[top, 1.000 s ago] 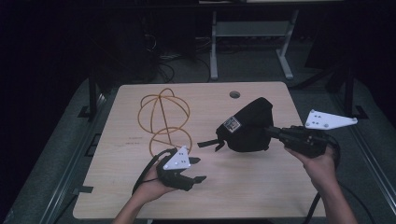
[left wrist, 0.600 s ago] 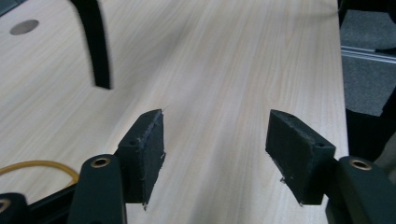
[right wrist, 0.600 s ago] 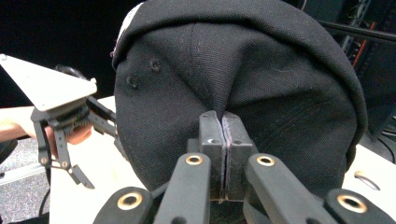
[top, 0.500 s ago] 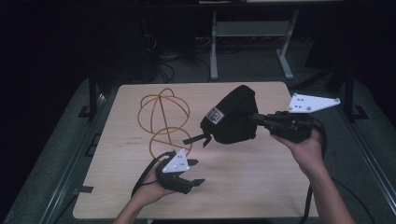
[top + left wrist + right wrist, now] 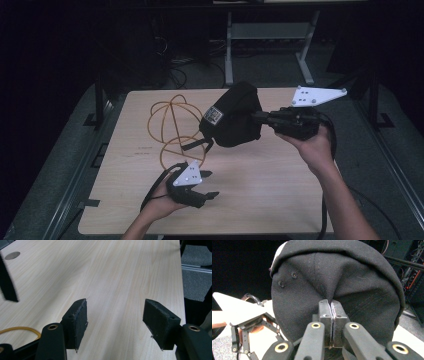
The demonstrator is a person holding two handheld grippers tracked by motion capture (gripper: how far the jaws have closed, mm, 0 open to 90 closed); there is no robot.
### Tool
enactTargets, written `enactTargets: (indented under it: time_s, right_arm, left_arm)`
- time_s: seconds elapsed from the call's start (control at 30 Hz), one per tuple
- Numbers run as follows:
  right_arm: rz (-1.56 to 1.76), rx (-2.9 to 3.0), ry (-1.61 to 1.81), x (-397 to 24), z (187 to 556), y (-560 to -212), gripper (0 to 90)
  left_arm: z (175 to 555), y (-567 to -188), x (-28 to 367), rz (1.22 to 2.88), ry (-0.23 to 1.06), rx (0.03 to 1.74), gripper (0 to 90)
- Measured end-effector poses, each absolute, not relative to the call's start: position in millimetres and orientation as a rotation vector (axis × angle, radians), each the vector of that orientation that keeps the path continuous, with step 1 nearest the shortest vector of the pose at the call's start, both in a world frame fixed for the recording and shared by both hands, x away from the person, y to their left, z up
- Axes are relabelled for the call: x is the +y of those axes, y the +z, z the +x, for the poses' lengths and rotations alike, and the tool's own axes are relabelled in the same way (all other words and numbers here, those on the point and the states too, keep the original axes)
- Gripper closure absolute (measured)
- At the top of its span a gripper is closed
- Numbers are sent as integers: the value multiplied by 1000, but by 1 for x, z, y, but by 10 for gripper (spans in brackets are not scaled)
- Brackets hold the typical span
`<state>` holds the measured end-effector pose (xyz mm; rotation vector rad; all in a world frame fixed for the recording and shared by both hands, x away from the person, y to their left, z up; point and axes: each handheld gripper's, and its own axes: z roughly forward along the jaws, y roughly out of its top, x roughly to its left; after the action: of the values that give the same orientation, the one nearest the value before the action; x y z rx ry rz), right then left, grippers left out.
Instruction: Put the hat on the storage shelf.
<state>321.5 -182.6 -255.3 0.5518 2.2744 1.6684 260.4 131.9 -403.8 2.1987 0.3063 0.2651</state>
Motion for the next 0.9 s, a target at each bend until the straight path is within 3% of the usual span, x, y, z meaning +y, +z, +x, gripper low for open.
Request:
enactTargets:
  time_s: [0.9]
  right_arm:
    - [365,2360,1571,-109,350,-201,892]
  left_arm:
    - [259,-405,132,2196,256,293,359]
